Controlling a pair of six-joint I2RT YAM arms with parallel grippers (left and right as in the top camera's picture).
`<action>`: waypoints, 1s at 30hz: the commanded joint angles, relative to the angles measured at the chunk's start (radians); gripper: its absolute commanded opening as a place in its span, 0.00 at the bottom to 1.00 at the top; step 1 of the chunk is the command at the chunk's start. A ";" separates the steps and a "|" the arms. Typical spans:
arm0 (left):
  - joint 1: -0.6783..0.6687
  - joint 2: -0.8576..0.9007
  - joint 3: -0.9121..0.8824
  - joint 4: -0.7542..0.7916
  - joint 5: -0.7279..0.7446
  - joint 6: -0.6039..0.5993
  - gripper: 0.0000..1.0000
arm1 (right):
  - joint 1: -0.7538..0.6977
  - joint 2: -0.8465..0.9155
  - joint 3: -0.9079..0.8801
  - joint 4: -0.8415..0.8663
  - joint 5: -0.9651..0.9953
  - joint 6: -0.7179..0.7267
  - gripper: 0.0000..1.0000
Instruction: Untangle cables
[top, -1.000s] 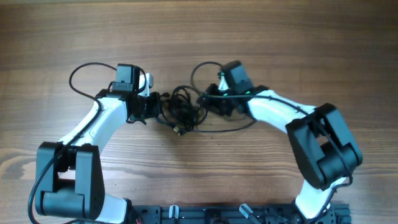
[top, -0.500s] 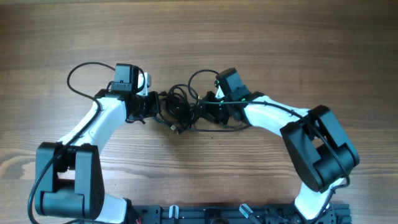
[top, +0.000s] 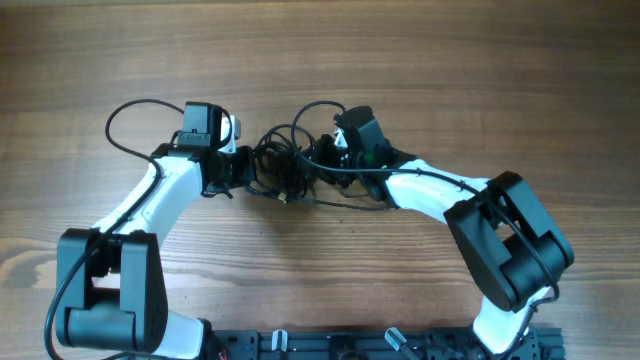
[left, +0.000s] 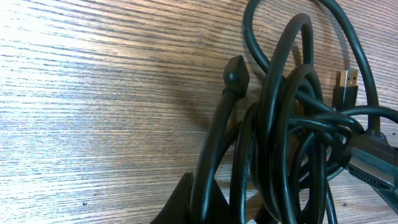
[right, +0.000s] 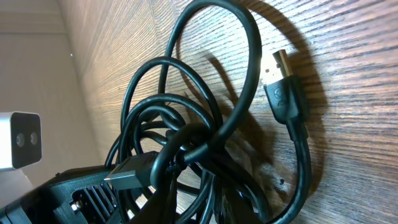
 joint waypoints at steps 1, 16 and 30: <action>-0.009 0.013 -0.012 -0.004 0.021 0.006 0.04 | 0.007 -0.001 0.012 0.020 0.001 -0.050 0.21; -0.009 0.013 -0.012 -0.001 0.021 0.006 0.04 | 0.013 -0.001 0.012 0.199 -0.017 -0.189 0.27; -0.009 0.013 -0.012 -0.001 0.021 0.006 0.04 | 0.013 0.034 0.011 0.148 0.006 -0.422 0.26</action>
